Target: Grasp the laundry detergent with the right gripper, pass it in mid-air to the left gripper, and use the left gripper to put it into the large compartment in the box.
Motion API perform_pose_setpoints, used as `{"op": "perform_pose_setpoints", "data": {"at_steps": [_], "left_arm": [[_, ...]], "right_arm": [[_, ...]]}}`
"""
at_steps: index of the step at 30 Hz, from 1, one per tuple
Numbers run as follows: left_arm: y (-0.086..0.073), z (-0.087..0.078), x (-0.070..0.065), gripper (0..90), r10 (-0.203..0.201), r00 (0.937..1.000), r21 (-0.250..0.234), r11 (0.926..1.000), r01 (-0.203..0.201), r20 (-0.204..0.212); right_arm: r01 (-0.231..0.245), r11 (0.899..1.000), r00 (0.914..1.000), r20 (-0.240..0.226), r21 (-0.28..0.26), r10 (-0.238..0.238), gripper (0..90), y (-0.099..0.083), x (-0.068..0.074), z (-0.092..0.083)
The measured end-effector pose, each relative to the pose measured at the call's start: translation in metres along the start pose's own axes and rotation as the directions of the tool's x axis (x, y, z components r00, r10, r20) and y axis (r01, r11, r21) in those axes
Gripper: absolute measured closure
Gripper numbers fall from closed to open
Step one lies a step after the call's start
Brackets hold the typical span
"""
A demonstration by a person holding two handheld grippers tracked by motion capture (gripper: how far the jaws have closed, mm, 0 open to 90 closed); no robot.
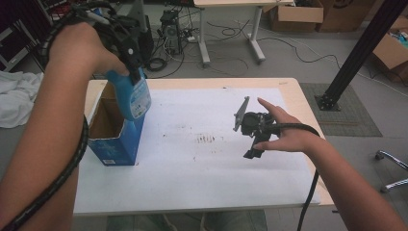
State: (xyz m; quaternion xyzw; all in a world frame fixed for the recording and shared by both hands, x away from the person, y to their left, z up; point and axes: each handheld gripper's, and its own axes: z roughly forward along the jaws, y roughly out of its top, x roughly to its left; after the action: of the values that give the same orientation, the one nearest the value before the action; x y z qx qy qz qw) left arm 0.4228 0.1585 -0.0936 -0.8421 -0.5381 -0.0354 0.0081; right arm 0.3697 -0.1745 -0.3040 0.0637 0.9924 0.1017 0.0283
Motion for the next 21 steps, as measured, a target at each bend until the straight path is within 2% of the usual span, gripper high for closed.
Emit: {"op": "perform_pose_setpoints", "data": {"at_steps": [4,5,7,8,10,13,14,15,16,17,18,19,21], "left_arm": [[-0.004,-0.001,0.022,38.5,-0.094,0.9956,0.01,0.9955,0.094,0.001],[-0.007,-0.001,0.031,38.5,-0.127,0.9918,0.011,0.9918,0.127,0.01],[-0.009,0.0,0.039,38.5,-0.173,0.9847,0.009,0.985,0.172,0.023],[-0.011,0.0,0.046,38.5,-0.206,0.978,0.012,0.9786,0.205,0.034],[-0.014,0.002,0.053,38.5,-0.246,0.9686,0.018,0.9691,0.246,0.034],[-0.019,0.005,0.064,38.5,-0.333,0.9429,0.042,0.9422,0.332,0.01],[-0.021,0.007,0.067,38.5,-0.363,0.9319,0.047,0.9309,0.362,0.005],[-0.023,0.008,0.07,38.5,-0.38,0.9248,0.049,0.9238,0.38,0.003],[-0.025,0.009,0.073,38.5,-0.406,0.914,0.046,0.9131,0.405,0.0],[-0.027,0.01,0.075,38.5,-0.418,0.9084,0.048,0.9073,0.418,-0.002],[-0.03,0.012,0.078,38.5,-0.441,0.8975,0.05,0.8964,0.44,0.001],[-0.031,0.015,0.079,38.4,-0.451,0.8923,0.049,0.8913,0.451,0.002],[-0.033,0.018,0.08,38.5,-0.458,0.8888,0.049,0.8879,0.457,0.006]], "right_arm": [[0.009,1.0,0.9999,-0.009,0.011,-0.009,15.8,0.001,0.001,0.002],[0.014,1.0,0.9999,-0.011,0.015,-0.014,15.7,0.001,0.001,0.003],[0.023,1.0,0.9995,-0.02,0.02,-0.022,15.8,0.001,0.001,0.003],[0.028,0.999,0.9995,-0.017,0.021,-0.028,15.8,0.0,0.001,0.003],[0.023,1.0,0.9996,-0.019,0.02,-0.023,15.7,0.0,0.0,0.002],[0.021,1.0,0.9996,-0.019,0.02,-0.021,15.6,-0.001,-0.002,0.002],[0.018,1.0,0.9996,-0.02,0.02,-0.017,15.6,-0.001,-0.002,0.002],[0.019,1.0,0.9996,-0.023,0.022,-0.018,15.6,-0.001,-0.002,0.002],[0.022,0.999,0.9995,-0.023,0.024,-0.021,15.7,-0.001,-0.003,0.003],[0.026,0.999,0.9994,-0.022,0.028,-0.025,15.7,-0.001,-0.003,0.003],[0.023,0.999,0.9995,-0.023,0.027,-0.023,15.6,-0.001,-0.003,0.003],[0.014,1.0,0.9996,-0.024,0.025,-0.013,15.6,-0.001,-0.002,0.002],[0.029,0.999,0.9993,-0.024,0.025,-0.029,15.6,0.0,-0.002,0.001]]}}
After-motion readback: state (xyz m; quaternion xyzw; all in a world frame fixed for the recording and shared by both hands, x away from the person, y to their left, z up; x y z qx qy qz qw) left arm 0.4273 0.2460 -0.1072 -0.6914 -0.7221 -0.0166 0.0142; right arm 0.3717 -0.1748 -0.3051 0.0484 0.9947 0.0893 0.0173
